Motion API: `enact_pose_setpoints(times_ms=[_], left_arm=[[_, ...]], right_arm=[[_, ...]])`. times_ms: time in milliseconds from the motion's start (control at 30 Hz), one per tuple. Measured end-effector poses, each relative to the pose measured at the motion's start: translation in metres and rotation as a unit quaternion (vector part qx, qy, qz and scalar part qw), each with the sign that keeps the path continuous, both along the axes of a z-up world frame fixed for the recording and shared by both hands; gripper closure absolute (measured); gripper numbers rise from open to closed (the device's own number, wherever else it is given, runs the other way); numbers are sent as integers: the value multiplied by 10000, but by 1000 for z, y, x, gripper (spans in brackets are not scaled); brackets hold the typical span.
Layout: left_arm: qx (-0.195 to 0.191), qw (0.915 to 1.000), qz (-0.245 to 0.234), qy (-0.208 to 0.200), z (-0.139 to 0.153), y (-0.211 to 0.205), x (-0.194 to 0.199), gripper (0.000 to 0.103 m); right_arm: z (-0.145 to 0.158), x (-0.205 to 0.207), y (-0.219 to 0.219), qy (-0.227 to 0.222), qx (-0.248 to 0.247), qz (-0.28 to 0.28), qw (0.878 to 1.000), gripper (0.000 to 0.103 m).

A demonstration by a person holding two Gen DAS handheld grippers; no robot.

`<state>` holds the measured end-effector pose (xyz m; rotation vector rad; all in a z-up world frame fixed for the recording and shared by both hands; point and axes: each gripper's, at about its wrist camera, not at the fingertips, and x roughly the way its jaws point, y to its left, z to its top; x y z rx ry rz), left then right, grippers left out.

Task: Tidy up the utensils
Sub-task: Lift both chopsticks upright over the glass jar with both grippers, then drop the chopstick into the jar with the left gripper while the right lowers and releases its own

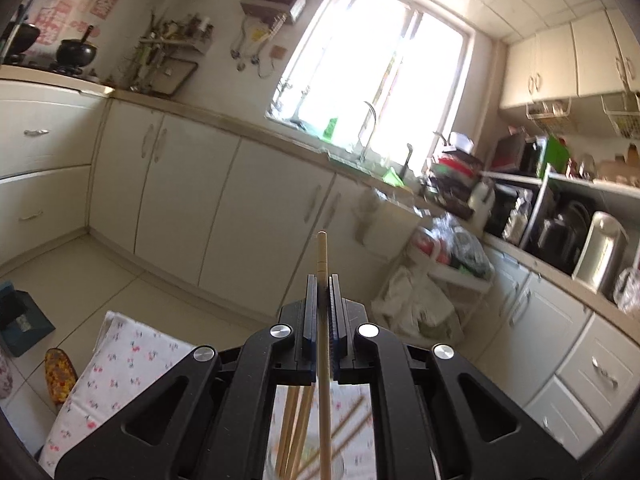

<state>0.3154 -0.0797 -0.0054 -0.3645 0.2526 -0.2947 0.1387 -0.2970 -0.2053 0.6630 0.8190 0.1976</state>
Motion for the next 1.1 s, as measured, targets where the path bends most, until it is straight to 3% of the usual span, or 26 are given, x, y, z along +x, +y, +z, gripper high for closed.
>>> enact_pose_setpoints(times_ms=[233, 500, 833, 1033, 1100], left_arm=[[133, 9984, 340, -437, -3, -16, 19, 98], [534, 9959, 360, -642, -33, -38, 16, 98], [1053, 9926, 120, -589, -61, -47, 0, 98], [1406, 9894, 65, -362, -76, -44, -17, 98], [1538, 9879, 48, -219, -80, -41, -22, 86]], right_arm=[[-4, 1, -5, 67, 174, -28, 9998, 97], [-5, 3, -5, 90, 226, 16, 9997, 97], [-6, 3, -6, 109, 286, -6, 9995, 97], [-6, 2, -7, 103, 286, -19, 9995, 97], [-6, 2, -7, 104, 292, -39, 9995, 97]])
